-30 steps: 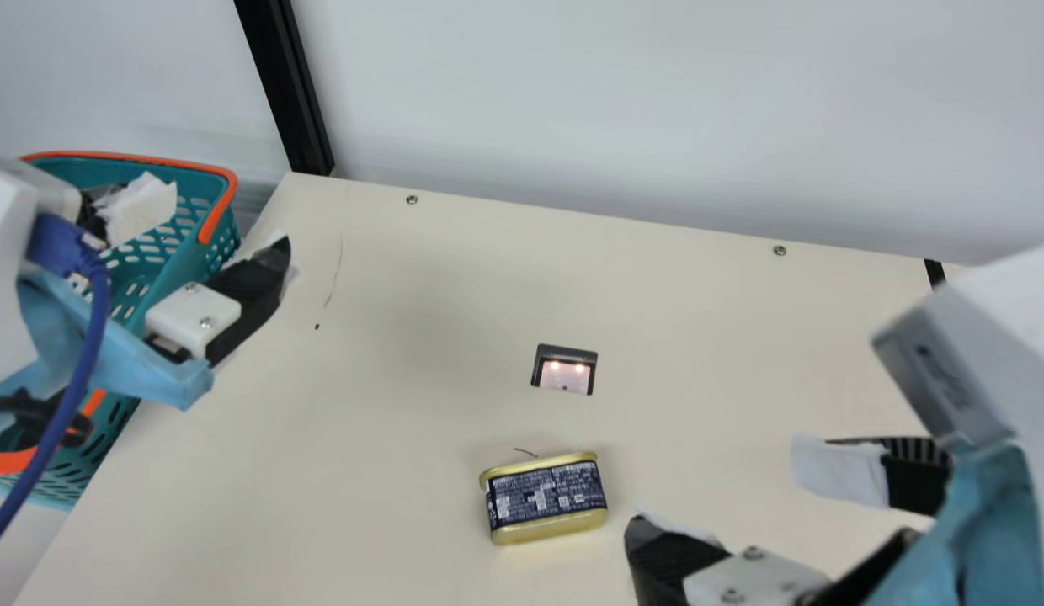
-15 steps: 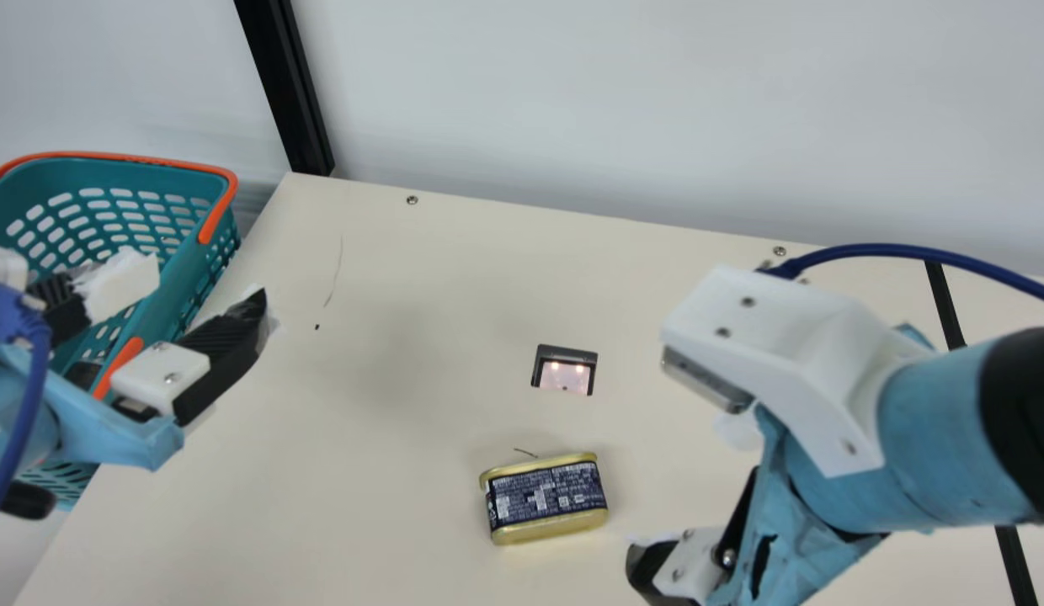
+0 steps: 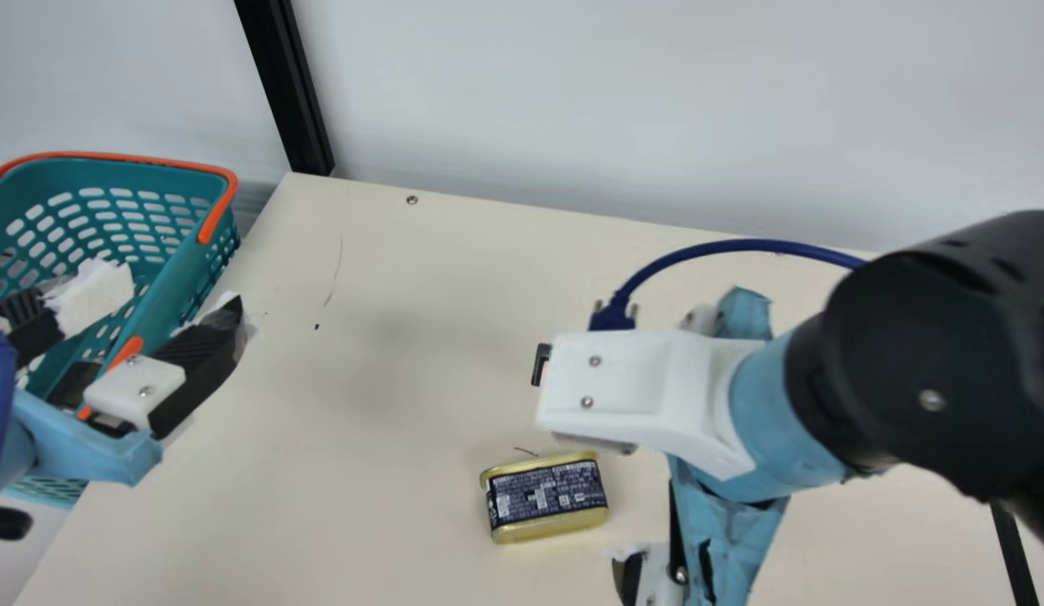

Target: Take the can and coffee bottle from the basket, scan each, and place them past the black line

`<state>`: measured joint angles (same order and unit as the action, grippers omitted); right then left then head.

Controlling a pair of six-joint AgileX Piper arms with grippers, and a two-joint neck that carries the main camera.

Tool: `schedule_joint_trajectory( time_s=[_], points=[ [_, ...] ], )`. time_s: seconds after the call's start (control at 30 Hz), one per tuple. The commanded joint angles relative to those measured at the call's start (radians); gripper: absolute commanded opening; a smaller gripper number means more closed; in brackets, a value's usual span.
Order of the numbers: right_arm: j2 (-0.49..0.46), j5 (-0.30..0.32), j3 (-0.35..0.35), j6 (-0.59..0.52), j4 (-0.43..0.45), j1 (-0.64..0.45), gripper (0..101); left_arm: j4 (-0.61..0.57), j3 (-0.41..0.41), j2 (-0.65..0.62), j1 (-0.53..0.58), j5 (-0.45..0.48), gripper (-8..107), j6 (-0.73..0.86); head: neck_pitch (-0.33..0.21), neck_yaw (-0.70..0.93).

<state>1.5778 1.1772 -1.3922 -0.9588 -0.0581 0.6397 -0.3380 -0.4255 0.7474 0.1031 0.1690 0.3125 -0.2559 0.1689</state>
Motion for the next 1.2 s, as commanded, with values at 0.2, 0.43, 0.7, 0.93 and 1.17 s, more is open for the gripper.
schedule_joint_trajectory(
  time_s=[0.2,0.43,0.7,0.93,1.17],
  points=[
    [0.069,-0.062,-0.014,-0.079,0.076,0.090,101,0.000,0.000,0.000,0.000,0.000,90,0.000,-0.005,-0.001],
    [0.136,-0.101,-0.037,-0.108,0.124,0.144,101,0.000,0.000,0.000,0.000,0.000,90,0.000,-0.005,-0.001],
    [0.220,-0.110,-0.069,-0.134,0.151,0.172,101,0.000,0.000,0.000,0.000,0.000,90,0.000,-0.005,-0.001],
    [0.287,-0.115,-0.095,-0.151,0.161,0.178,101,0.000,0.000,0.000,0.000,0.000,90,0.000,-0.005,-0.001],
    [0.350,-0.100,-0.124,-0.168,0.160,0.178,101,0.000,0.000,0.000,0.000,0.000,90,0.000,-0.005,-0.001]
  ],
)
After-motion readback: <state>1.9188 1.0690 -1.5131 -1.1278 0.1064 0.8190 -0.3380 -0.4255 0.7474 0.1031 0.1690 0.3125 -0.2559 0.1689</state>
